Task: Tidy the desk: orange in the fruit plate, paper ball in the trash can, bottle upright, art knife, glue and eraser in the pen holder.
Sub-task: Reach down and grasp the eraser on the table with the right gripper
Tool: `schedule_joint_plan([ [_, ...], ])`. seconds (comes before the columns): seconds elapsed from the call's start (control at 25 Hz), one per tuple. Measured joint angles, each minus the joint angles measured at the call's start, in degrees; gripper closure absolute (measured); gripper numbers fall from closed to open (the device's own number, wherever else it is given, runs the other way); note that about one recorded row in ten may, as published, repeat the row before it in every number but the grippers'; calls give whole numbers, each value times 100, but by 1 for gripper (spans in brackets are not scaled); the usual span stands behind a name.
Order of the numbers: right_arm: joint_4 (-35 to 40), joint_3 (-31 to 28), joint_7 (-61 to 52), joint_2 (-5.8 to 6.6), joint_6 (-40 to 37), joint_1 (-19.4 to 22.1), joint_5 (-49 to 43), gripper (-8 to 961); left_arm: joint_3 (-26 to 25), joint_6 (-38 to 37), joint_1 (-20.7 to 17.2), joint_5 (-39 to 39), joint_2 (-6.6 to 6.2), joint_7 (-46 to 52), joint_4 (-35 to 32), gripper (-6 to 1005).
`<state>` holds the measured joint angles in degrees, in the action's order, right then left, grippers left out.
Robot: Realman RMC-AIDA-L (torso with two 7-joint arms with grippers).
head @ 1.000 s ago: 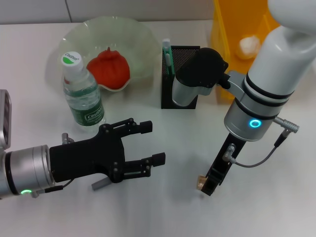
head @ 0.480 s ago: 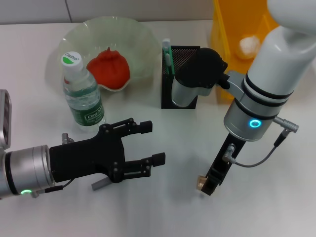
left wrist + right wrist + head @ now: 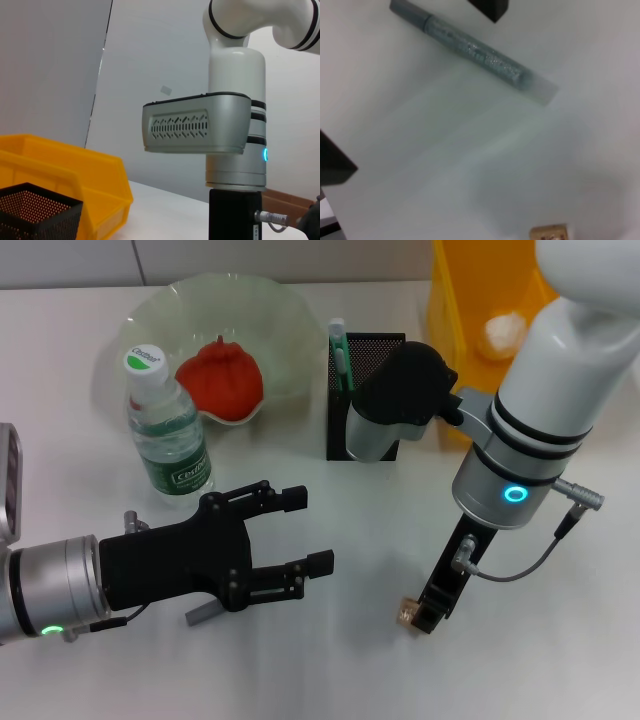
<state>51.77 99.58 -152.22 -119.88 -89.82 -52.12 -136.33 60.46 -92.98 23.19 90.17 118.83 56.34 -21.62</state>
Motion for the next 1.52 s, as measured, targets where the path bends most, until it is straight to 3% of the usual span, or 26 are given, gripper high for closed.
schedule_joint_plan([
  [0.2,1,80,2,0,2,0,61,669,0,1,1,0,0,0,0,211],
  [1.52,170,147,-1,0,103,5,77,654,-189,5,-85,-5,-27,-183,8,212],
])
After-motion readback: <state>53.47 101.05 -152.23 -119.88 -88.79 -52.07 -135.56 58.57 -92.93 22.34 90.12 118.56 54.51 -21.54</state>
